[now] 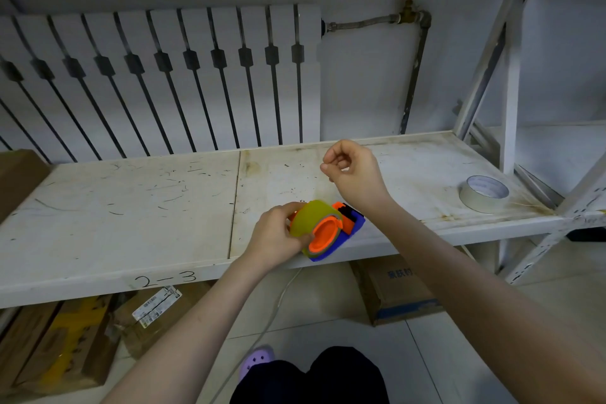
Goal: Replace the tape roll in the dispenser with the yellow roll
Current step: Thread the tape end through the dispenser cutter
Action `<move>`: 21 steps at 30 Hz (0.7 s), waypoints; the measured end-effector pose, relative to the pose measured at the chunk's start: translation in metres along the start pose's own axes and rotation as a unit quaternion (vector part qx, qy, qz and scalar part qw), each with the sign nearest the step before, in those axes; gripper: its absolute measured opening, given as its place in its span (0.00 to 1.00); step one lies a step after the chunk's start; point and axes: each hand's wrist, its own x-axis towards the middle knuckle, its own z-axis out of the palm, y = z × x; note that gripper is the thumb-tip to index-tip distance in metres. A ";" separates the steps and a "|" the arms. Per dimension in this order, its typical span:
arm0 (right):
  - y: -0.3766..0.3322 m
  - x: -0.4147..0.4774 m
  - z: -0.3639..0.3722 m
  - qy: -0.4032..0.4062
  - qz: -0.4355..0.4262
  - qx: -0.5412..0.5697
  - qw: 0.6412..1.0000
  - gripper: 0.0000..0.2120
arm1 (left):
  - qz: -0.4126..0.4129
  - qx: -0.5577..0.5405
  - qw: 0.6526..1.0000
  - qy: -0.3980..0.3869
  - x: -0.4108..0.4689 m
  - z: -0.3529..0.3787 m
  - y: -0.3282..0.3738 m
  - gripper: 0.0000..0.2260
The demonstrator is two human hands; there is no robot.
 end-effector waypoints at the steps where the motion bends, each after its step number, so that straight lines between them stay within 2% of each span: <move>1: 0.000 -0.001 -0.001 0.001 -0.007 -0.015 1.000 0.07 | 0.001 0.004 1.000 0.002 0.000 0.000 0.002 0.25; 7: -0.006 -0.018 0.006 -0.027 -0.129 -0.106 0.986 0.07 | 0.023 0.044 0.999 -0.009 0.005 -0.001 0.006 0.22; 9: -0.013 -0.021 0.009 -0.027 -0.164 -0.103 0.981 0.07 | 0.016 0.051 0.999 -0.011 0.004 -0.001 0.011 0.17; 11: -0.023 -0.025 0.013 -0.039 -0.185 -0.083 0.978 0.07 | 0.012 0.059 0.998 -0.006 0.002 -0.001 0.015 0.06; 14: -0.035 -0.034 0.018 -0.067 -0.188 -0.044 0.979 0.06 | 0.021 0.050 0.999 0.002 0.002 -0.002 0.014 0.15; 17: -0.035 -0.029 0.011 -0.037 -0.125 0.029 0.991 0.06 | 0.000 0.065 0.998 0.001 0.004 -0.008 0.012 0.08; 19: -0.032 -0.019 0.002 0.002 -0.076 0.058 0.995 0.05 | -0.010 0.098 0.995 -0.001 0.003 -0.008 0.011 0.23; 21: -0.028 -0.012 -0.003 0.017 -0.043 0.066 0.997 0.03 | -0.025 0.110 0.994 0.003 0.003 -0.005 0.011 0.29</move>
